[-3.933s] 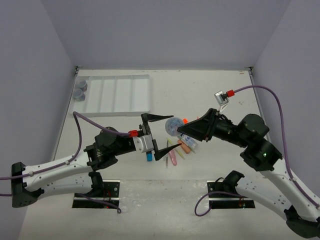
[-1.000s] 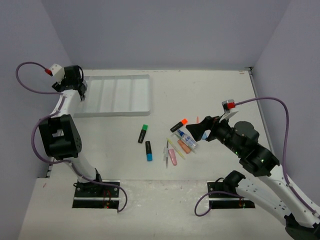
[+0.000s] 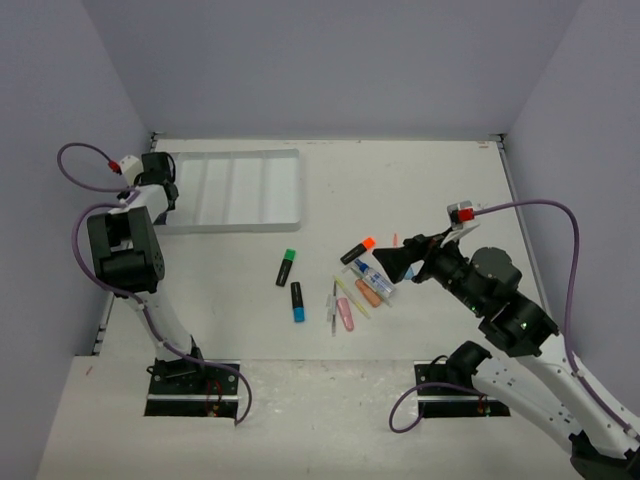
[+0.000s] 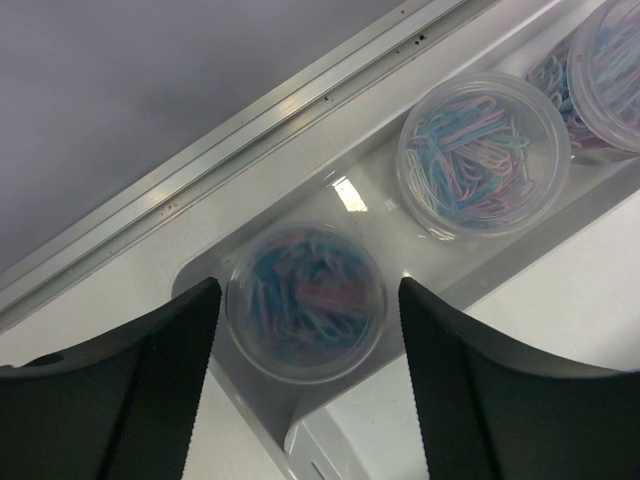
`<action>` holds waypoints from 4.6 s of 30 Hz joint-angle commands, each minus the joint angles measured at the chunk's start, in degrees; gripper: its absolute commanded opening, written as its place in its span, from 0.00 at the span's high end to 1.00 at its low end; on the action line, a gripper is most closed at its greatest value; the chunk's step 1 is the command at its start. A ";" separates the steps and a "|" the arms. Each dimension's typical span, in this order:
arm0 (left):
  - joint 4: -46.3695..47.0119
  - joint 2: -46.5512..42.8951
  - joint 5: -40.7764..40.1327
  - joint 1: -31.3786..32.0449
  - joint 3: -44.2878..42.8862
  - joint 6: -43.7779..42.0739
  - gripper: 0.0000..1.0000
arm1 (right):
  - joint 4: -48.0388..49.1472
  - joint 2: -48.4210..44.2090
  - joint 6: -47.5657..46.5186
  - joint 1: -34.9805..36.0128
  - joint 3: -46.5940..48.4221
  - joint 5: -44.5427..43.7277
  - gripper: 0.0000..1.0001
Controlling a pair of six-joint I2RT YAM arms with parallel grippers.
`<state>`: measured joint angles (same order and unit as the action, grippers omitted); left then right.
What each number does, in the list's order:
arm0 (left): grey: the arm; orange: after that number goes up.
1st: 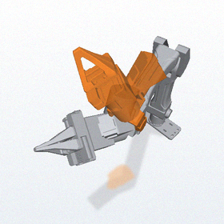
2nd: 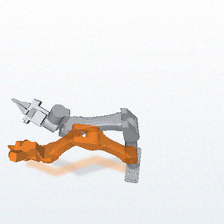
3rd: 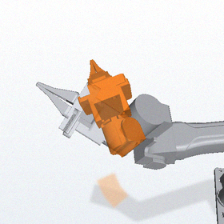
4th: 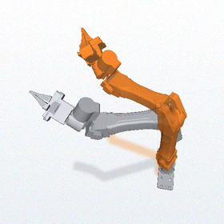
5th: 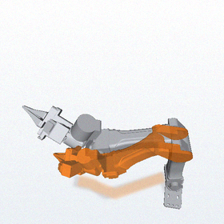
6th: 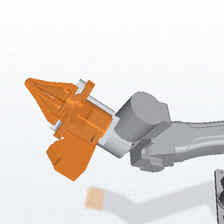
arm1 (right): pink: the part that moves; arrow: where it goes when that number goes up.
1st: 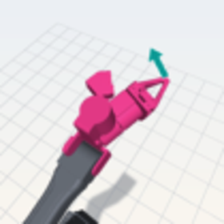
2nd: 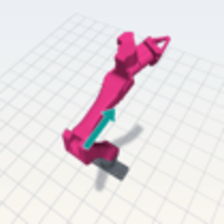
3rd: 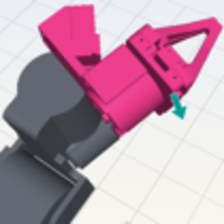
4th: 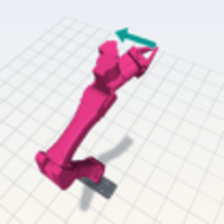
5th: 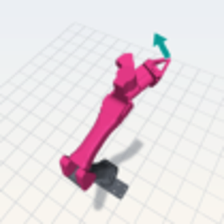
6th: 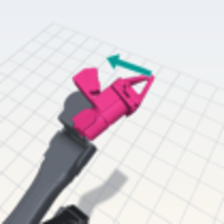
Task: Sort the stationery into containers
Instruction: Place the stationery in the storage box, then pick up the pen from the center of the board.
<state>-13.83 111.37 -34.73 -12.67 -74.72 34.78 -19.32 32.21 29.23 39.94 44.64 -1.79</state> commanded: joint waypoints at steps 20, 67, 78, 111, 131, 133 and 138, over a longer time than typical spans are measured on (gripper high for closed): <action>3.32 -52.94 10.58 16.01 17.10 7.90 0.00 | 1.67 19.32 1.02 -0.29 2.12 -6.19 0.01; -9.91 -71.82 42.73 23.98 32.71 -15.01 0.00 | -11.76 68.55 -3.30 -17.44 20.51 -9.75 0.81; -9.67 -71.56 43.41 23.92 32.80 -15.15 0.00 | -11.36 68.95 -2.77 -17.42 19.55 -9.66 0.82; -9.73 -72.62 42.90 24.09 32.45 -15.27 0.00 | -22.58 79.14 -7.08 -19.29 34.25 -4.23 0.81; -9.86 -74.11 42.25 25.99 31.96 -15.62 0.00 | -32.54 82.18 -8.40 -19.29 36.09 0.34 0.84; -9.91 -74.11 42.05 26.34 31.92 -15.78 0.00 | -33.24 82.92 -8.48 -19.29 36.84 0.22 0.85; -9.95 -74.59 41.94 26.64 31.87 -15.80 0.00 | -32.96 83.20 -9.00 -19.29 37.98 0.60 0.99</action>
<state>-24.93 37.62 7.26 13.46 -42.19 21.15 -51.49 114.93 21.28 20.93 80.21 -1.78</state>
